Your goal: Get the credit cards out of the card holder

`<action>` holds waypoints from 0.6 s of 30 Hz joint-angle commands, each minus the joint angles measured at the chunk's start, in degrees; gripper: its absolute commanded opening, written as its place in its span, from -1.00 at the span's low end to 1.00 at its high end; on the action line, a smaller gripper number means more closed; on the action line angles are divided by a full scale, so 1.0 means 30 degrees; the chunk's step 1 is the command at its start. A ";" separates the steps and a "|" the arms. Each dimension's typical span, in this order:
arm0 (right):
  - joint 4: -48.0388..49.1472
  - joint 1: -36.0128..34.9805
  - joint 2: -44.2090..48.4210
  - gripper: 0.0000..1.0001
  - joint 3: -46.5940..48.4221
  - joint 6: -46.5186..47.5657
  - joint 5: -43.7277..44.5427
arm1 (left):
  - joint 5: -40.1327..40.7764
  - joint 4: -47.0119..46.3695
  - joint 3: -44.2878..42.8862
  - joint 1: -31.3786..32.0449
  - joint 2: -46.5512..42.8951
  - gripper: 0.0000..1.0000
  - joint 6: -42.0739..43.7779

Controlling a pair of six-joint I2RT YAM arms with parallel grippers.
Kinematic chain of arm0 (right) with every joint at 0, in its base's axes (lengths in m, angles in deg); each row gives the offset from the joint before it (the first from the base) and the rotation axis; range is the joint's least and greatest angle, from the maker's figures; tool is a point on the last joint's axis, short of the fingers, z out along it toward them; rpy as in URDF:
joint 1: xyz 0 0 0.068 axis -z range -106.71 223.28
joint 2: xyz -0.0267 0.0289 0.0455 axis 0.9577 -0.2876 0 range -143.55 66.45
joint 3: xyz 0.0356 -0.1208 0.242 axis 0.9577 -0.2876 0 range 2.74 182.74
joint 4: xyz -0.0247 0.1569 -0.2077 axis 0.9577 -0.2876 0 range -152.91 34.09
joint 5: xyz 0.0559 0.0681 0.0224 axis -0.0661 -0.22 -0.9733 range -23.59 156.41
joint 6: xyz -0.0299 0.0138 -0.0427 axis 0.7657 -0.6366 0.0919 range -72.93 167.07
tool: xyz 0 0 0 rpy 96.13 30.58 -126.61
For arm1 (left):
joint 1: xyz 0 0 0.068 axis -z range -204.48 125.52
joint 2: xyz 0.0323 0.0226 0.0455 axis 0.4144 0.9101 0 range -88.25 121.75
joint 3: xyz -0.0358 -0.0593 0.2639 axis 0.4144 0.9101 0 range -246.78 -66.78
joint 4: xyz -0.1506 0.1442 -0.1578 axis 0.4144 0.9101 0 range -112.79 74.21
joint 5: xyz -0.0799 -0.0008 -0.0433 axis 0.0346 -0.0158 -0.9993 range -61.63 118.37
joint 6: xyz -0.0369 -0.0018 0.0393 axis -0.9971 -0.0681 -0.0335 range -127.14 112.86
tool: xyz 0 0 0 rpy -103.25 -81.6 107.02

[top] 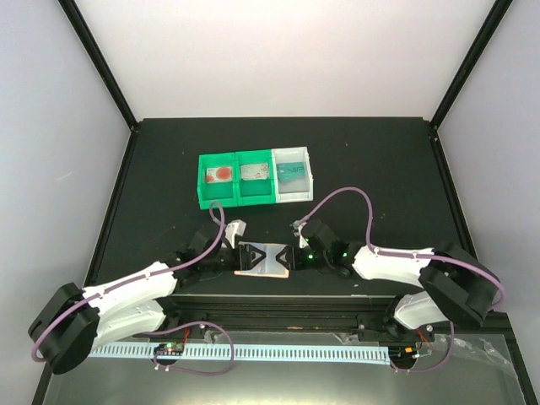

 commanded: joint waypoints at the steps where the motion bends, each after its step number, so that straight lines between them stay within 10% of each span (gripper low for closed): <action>1: 0.1218 -0.0090 -0.0674 -0.27 0.0214 -0.0542 -0.1160 | 0.1153 0.1643 0.0037 -0.0585 -0.0438 0.10 0.0621; 18: 0.1340 -0.1071 -0.4055 -0.47 0.3371 -0.1157 -0.1978 | -0.0574 -0.0639 0.2855 -0.2919 -0.0919 0.31 -0.0903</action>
